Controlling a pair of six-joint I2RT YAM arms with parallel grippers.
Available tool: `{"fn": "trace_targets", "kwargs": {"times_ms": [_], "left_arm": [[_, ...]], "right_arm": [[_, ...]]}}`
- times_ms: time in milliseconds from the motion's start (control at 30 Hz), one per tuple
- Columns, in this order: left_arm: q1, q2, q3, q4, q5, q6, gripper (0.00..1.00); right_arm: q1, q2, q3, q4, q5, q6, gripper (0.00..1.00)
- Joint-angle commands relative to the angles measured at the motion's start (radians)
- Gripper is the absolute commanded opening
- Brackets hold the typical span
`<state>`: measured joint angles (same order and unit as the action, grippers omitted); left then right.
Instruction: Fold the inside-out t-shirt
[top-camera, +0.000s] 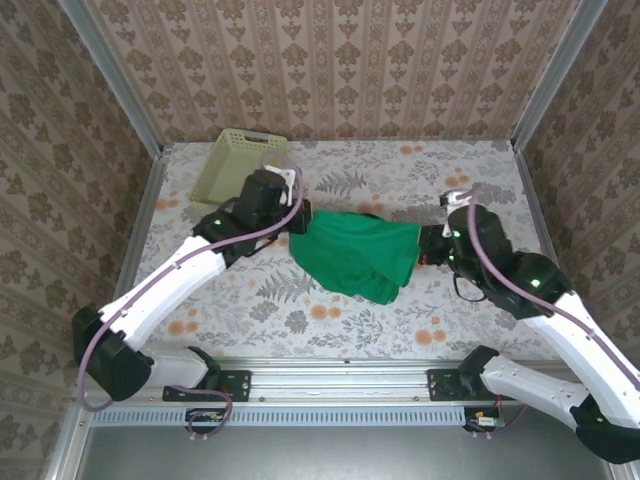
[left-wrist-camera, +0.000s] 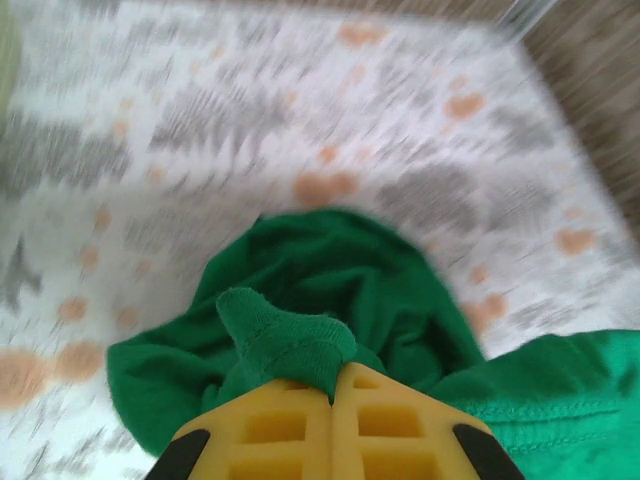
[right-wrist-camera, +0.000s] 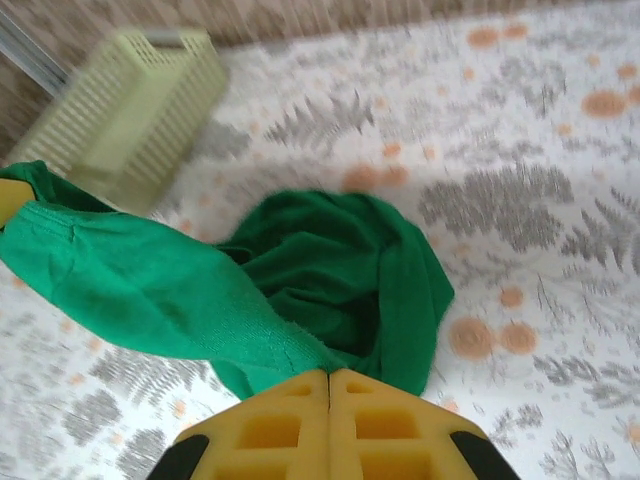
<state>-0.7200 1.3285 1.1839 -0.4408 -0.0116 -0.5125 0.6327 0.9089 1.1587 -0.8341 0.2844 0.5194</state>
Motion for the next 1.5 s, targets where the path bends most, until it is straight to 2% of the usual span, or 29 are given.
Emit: {"fn": "trace_targets", "kwargs": {"times_ms": [0,67,133,233,333,533,600,633,667,700,767,867,933,1167,1333,1467], "left_arm": [[-0.020,0.095,-0.076,-0.035,-0.143,0.035,0.01],[-0.025,0.175,-0.076,-0.065,-0.119,0.044,0.00],[-0.052,0.201,-0.112,-0.028,-0.077,0.047,0.00],[-0.097,0.184,-0.142,-0.005,-0.047,0.046,0.01],[-0.101,0.114,-0.198,0.016,-0.027,0.017,0.02],[-0.099,-0.051,-0.387,0.077,0.008,-0.060,0.00],[-0.099,-0.092,-0.457,0.098,0.012,-0.076,0.00],[-0.099,-0.104,-0.479,0.098,0.010,-0.080,0.00],[-0.099,-0.117,-0.502,0.096,0.007,-0.083,0.00],[-0.100,-0.132,-0.528,0.094,0.001,-0.093,0.00],[-0.100,-0.167,-0.580,0.111,-0.012,-0.120,0.00],[-0.100,-0.206,-0.635,0.137,-0.013,-0.154,0.00],[-0.101,-0.227,-0.667,0.164,-0.004,-0.173,0.00],[-0.106,-0.274,-0.729,0.195,0.007,-0.209,0.00],[-0.104,-0.280,-0.731,0.184,0.011,-0.202,0.00],[-0.102,-0.297,-0.727,0.173,0.004,-0.202,0.00]], "right_arm": [[-0.003,0.073,-0.116,0.059,0.009,0.046,0.00],[-0.004,0.107,-0.190,0.091,0.029,0.075,0.00],[-0.004,0.123,-0.241,0.113,0.033,0.088,0.00],[-0.005,0.104,-0.291,0.109,0.024,0.105,0.00],[-0.001,0.048,-0.349,0.111,-0.059,0.119,0.00],[0.191,0.026,-0.491,0.100,-0.053,0.227,0.00],[0.213,0.033,-0.515,0.152,-0.097,0.229,0.00],[0.211,0.035,-0.504,0.155,-0.095,0.228,0.16],[0.208,0.036,-0.481,0.147,-0.058,0.228,0.43],[0.198,0.037,-0.452,0.147,-0.014,0.220,0.62],[0.133,0.054,-0.409,0.198,-0.014,0.164,0.74],[-0.036,0.183,-0.310,0.277,-0.125,0.081,0.73],[-0.086,0.312,-0.220,0.307,-0.155,0.008,0.75],[-0.137,0.821,0.170,0.278,-0.184,-0.182,0.79],[-0.141,1.112,0.455,0.213,-0.136,-0.254,0.89],[-0.143,1.281,0.629,0.130,-0.164,-0.296,0.83]]}}
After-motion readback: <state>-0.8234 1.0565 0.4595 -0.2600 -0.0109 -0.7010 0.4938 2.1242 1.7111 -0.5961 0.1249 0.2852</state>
